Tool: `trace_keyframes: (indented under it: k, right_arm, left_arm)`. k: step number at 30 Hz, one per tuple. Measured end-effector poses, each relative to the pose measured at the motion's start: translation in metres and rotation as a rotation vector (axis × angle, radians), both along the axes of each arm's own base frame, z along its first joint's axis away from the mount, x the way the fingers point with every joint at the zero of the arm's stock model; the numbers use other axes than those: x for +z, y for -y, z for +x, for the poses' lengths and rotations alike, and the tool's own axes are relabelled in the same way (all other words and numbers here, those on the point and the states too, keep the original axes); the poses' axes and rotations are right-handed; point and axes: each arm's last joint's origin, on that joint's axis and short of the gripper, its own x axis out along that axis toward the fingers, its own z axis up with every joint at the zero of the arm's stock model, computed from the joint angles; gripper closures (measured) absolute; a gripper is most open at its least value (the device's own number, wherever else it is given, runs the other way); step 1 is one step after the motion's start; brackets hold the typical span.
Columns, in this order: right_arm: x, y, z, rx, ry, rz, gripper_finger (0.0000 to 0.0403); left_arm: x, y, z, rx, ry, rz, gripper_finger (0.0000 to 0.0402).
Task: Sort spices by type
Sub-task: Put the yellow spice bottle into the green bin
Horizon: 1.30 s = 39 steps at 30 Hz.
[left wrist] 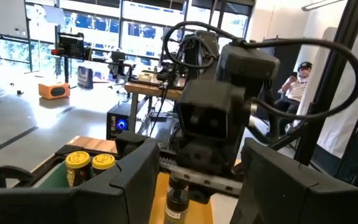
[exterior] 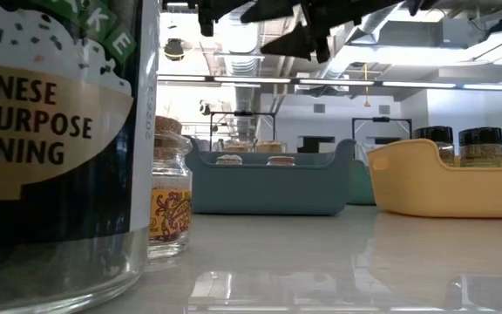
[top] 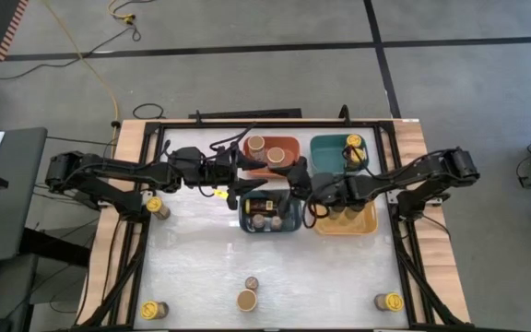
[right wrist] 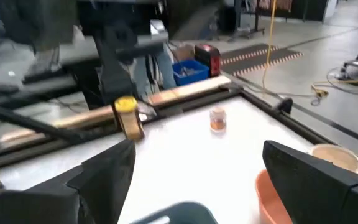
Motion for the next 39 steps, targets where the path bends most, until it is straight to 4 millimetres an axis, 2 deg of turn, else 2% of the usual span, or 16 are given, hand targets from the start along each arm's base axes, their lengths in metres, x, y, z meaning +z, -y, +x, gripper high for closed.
trace_keyframes:
  k: [11,32,39]
  right_arm:
    - [-0.0106,0.0003,-0.0025,-0.001,-0.116,-0.014,0.0024]
    - [-0.0101,0.0003,-0.0025,-0.001,-0.111,-0.014,0.0024]
    - [-0.0101,0.0003,-0.0025,-0.001,-0.112,-0.013,0.0024]
  left_arm:
    - [0.0000,0.0000,0.0000,0.000,0.000,0.000,0.0185]
    - [-0.0030,0.0002,0.0004,-0.015,-0.030,-0.049,0.0185]
    - [-0.0007,0.0003,-0.0014,-0.008,-0.023,0.001,0.0185]
